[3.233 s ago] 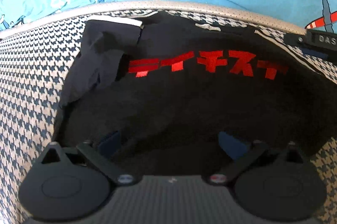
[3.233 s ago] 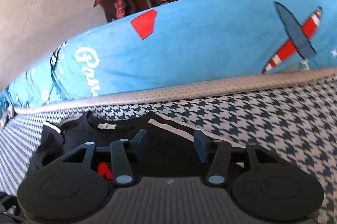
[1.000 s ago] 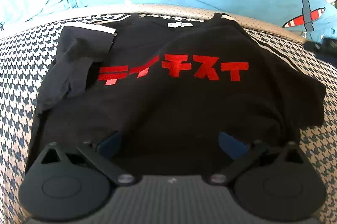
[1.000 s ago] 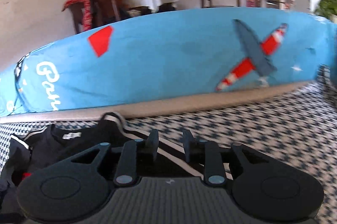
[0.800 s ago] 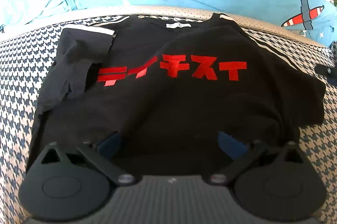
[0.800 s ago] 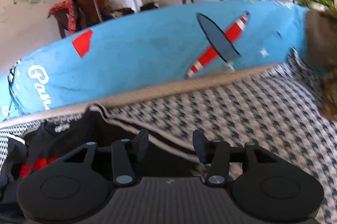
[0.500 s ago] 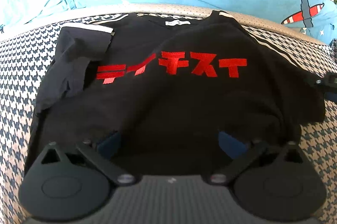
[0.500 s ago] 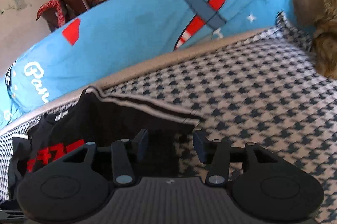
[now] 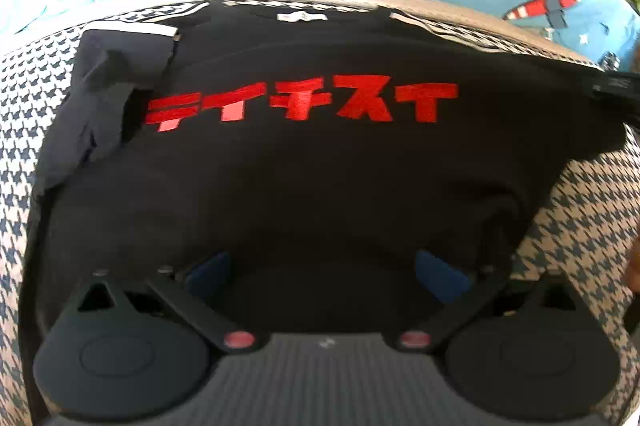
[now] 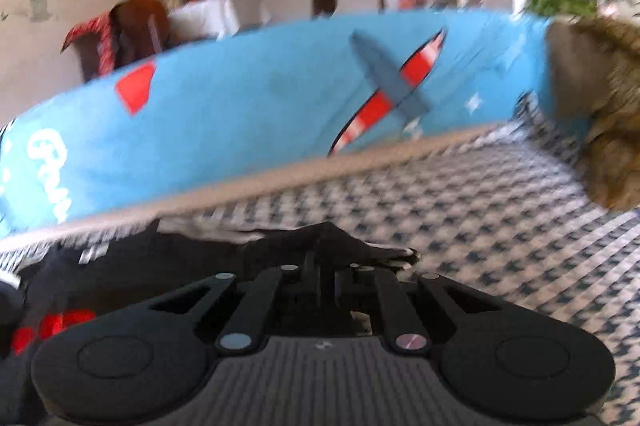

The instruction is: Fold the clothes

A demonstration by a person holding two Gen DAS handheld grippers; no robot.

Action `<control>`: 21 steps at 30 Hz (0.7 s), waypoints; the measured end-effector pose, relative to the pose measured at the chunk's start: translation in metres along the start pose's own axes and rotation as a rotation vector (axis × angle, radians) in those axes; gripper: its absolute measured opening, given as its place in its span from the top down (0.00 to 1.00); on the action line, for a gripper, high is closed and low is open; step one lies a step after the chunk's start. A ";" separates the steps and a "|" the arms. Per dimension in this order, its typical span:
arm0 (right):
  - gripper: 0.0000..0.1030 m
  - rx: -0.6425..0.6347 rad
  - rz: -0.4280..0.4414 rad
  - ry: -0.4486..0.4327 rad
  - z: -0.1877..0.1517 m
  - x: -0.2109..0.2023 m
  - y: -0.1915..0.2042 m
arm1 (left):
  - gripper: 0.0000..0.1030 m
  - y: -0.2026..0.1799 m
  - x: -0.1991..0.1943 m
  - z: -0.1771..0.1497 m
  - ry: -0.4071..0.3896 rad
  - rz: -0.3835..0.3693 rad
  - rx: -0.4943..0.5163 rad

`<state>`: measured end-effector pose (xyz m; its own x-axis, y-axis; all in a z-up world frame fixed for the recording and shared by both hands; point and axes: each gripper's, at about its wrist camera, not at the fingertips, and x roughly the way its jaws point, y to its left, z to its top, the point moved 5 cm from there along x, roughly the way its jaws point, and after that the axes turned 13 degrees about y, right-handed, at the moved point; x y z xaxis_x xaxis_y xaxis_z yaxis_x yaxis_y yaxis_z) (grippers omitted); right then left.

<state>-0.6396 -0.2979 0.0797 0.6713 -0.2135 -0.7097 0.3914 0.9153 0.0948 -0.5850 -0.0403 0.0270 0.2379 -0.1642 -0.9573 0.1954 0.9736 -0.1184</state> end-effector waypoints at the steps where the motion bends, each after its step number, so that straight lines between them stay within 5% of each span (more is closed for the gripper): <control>1: 0.93 0.002 -0.022 -0.008 0.000 0.000 -0.001 | 0.00 -0.002 0.000 0.000 -0.002 0.004 0.015; 7: 0.89 0.023 -0.006 0.138 -0.005 0.029 -0.005 | 0.00 -0.004 -0.010 -0.002 0.003 -0.056 0.022; 13: 0.66 0.084 0.025 0.130 -0.005 0.017 -0.012 | 0.00 -0.012 -0.032 -0.004 -0.038 -0.121 0.060; 21: 0.60 0.060 0.062 0.132 -0.017 -0.008 -0.005 | 0.00 0.012 -0.065 0.004 -0.198 0.057 0.053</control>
<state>-0.6578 -0.2950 0.0733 0.6083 -0.1069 -0.7865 0.3917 0.9023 0.1803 -0.5941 -0.0185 0.0893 0.4311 -0.1417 -0.8911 0.2247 0.9733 -0.0461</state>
